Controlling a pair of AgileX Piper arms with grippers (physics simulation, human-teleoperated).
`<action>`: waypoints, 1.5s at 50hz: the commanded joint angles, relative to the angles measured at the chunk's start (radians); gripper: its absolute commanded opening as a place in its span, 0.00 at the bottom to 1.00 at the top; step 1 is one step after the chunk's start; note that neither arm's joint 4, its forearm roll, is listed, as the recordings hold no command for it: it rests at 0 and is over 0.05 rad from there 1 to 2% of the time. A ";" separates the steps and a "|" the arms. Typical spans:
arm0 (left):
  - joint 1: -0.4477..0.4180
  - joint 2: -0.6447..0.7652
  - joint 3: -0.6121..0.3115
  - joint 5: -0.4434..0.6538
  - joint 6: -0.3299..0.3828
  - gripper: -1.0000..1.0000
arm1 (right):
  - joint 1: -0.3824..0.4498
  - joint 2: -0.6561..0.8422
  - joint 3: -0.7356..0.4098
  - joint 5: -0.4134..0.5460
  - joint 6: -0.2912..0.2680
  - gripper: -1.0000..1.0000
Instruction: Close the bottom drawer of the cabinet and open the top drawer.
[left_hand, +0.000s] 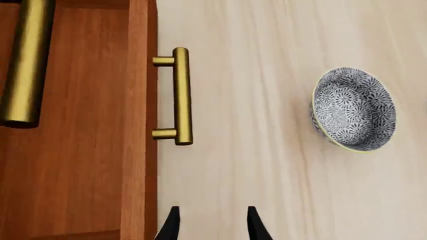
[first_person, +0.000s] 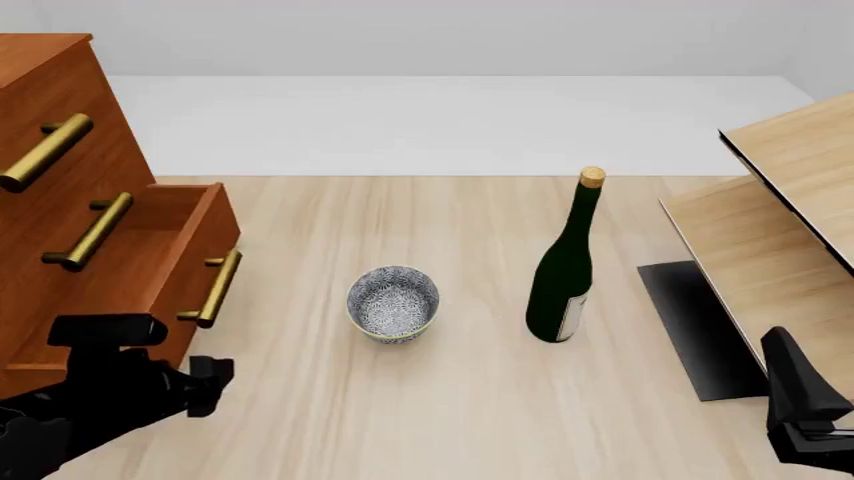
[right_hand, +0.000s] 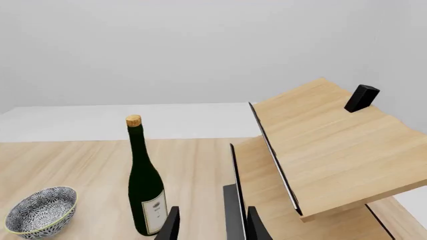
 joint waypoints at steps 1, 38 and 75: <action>0.076 -0.007 0.014 -0.025 0.070 1.00 | 0.000 0.002 0.000 -0.002 0.001 1.00; 0.253 0.082 0.067 -0.193 0.184 1.00 | 0.000 0.000 -0.001 0.001 0.002 1.00; 0.398 0.109 0.075 -0.265 0.260 1.00 | 0.000 0.006 0.000 -0.005 0.002 1.00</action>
